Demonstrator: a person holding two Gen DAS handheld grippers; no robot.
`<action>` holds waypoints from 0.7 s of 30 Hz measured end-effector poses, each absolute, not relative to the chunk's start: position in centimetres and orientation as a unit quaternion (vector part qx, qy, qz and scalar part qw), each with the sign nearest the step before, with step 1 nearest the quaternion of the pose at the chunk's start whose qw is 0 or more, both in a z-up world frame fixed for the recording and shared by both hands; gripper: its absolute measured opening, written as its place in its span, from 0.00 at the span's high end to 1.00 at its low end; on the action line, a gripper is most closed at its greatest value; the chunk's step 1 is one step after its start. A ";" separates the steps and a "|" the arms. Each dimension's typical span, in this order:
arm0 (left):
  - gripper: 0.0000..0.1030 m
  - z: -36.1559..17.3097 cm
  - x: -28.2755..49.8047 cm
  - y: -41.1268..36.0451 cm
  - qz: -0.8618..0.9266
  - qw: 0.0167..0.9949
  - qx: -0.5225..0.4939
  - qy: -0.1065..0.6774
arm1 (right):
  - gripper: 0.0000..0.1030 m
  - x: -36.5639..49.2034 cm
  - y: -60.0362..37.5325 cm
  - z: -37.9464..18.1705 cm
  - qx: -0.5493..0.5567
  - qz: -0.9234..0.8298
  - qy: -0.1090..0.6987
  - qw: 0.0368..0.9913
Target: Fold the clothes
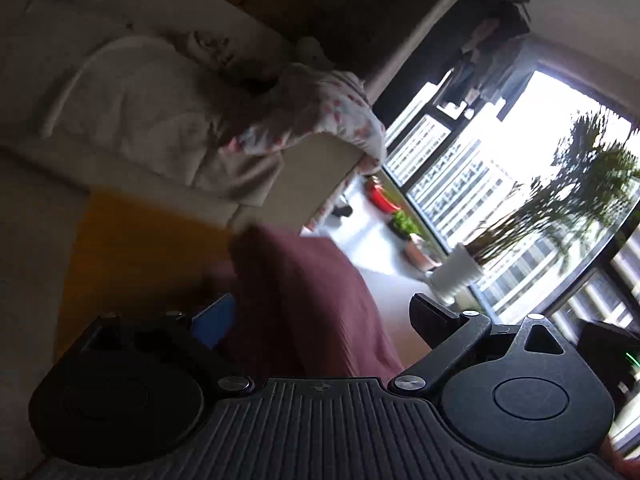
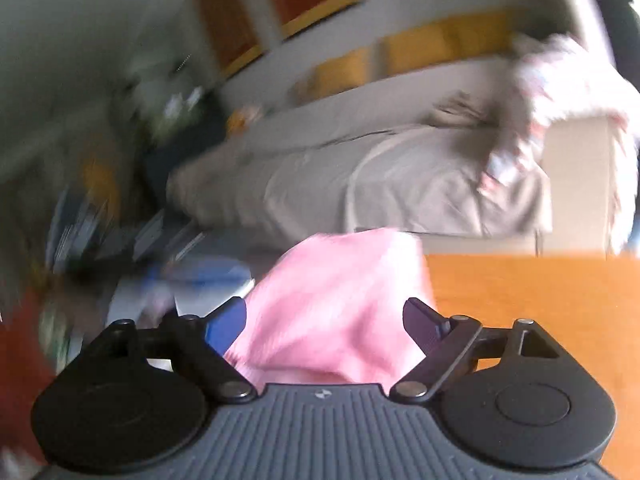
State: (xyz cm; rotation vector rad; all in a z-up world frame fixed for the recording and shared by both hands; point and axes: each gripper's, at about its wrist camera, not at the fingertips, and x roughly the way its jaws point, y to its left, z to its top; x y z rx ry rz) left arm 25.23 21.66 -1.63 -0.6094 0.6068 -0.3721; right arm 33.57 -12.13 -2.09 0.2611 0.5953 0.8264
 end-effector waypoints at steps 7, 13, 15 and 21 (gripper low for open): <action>0.27 -7.7 24.7 18.3 -0.185 0.857 -0.331 0.348 | 0.58 35.4 -11.4 -7.8 0.201 0.356 0.383 0.828; 0.27 -7.3 24.3 17.5 -0.174 0.880 -0.300 0.323 | 0.58 33.6 -9.6 -6.2 0.169 0.394 0.362 0.828; 0.28 -7.2 23.9 17.2 -0.165 0.888 -0.285 0.321 | 0.58 33.5 -9.5 -6.9 0.150 0.376 0.374 0.834; 0.24 -2.9 20.0 17.7 -0.159 0.917 -0.267 0.249 | 0.48 32.5 -10.1 -7.7 0.111 0.341 0.354 0.864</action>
